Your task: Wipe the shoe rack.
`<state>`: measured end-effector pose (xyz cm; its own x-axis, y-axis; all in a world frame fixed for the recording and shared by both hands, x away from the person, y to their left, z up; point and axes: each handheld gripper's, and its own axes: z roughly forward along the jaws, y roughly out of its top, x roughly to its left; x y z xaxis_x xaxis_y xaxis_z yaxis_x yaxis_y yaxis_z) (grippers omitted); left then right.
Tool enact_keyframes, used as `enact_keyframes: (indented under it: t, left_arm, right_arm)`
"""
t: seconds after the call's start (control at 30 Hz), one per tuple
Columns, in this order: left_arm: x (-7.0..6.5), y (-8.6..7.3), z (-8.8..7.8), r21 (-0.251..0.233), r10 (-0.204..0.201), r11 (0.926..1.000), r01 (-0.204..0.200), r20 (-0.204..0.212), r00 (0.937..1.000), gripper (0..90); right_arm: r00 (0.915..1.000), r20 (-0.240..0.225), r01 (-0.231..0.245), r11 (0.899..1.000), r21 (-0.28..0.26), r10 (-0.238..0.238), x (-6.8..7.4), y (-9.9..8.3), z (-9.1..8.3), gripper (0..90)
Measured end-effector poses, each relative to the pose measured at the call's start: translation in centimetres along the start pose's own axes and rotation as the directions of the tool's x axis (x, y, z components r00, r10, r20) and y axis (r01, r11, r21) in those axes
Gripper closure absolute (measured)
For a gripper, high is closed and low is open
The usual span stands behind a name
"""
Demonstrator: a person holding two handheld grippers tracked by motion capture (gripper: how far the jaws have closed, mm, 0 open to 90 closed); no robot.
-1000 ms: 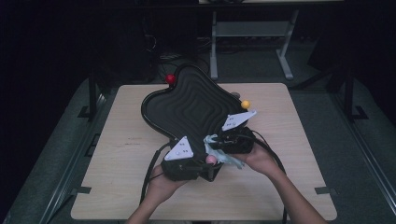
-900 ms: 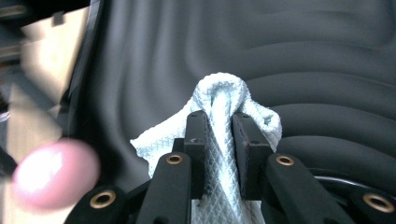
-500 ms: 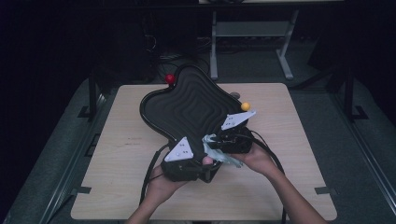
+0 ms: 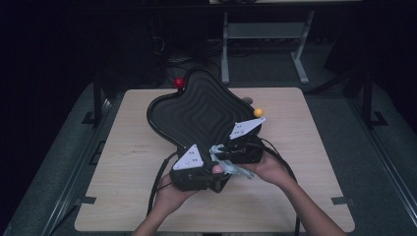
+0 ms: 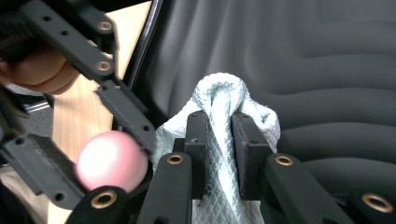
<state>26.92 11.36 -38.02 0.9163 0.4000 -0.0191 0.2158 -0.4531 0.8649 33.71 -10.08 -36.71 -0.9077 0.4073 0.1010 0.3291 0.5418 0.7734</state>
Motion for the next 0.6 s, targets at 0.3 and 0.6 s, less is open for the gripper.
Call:
enact_keyframes:
  t: [0.3,0.6]
  left_arm:
    - [-0.4,-0.7,-1.0,-0.008,-0.012,0.9999,0.012,0.009,0.9999,60.4]
    - [-0.8,-0.8,-1.2,-0.005,-0.013,0.9999,0.013,0.005,0.9999,60.4]
  right_arm:
    - [0.9998,0.005,0.02,1.0,0.004,-0.02,0.5,0.6,0.3,77.7]
    - [0.9979,-0.003,0.064,0.998,-0.02,-0.064,0.9,2.1,1.1,77.7]
